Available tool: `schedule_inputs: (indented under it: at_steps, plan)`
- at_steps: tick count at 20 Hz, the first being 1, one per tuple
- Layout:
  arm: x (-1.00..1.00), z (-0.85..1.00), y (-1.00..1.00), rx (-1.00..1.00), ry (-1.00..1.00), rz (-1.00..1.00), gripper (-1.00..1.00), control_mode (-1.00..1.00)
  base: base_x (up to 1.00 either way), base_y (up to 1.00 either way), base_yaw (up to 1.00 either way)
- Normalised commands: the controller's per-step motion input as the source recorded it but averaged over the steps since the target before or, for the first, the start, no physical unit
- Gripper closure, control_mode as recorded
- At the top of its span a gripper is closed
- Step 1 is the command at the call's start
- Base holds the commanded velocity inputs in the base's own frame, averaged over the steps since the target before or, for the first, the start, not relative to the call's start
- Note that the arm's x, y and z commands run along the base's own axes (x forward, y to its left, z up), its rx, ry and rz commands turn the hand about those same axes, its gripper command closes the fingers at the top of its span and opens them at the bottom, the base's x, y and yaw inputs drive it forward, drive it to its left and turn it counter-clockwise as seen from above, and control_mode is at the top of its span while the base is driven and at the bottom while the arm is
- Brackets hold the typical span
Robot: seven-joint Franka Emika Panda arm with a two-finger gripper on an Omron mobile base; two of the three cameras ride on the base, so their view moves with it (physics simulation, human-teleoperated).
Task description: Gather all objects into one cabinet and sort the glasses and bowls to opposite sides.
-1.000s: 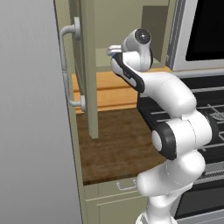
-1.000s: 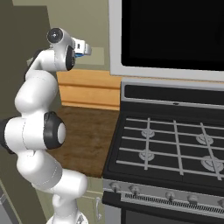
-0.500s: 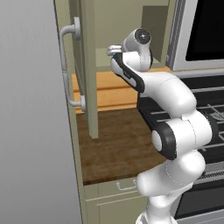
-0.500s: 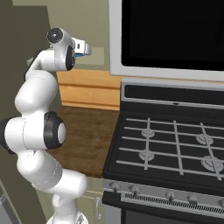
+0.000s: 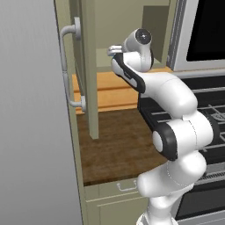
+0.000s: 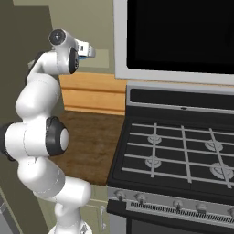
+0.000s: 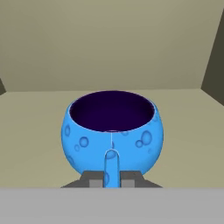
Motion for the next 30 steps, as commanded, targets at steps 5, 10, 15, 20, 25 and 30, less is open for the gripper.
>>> schedule_inputs:
  at_steps: [5, 10, 15, 20, 25, 30]
  plan:
    - [-0.32, 0.01, -0.01, 0.00, 0.00, 0.00, 1.00, -1.00, 0.00, 0.00, 0.00]
    - [-0.50, 0.00, 0.00, 0.00, 0.00, 0.00, 1.00, -1.00, 0.00, 0.00, 0.00]
    - [-0.45, 0.00, 0.00, 0.00, 0.00, 0.00, 1.00, -1.00, 0.00, 0.00, 0.00]
    - [-0.36, 0.01, 0.00, 0.00, 0.00, 0.00, 1.00, -1.00, 0.00, 0.00, 0.00]
    - [-0.50, 0.03, -0.02, 0.00, 0.00, 0.00, 1.00, -1.00, 0.00, 0.00, 0.00]
    - [-0.71, 0.11, -0.23, 0.00, 0.00, 0.00, 1.00, -1.00, 0.00, 0.00, 0.00]
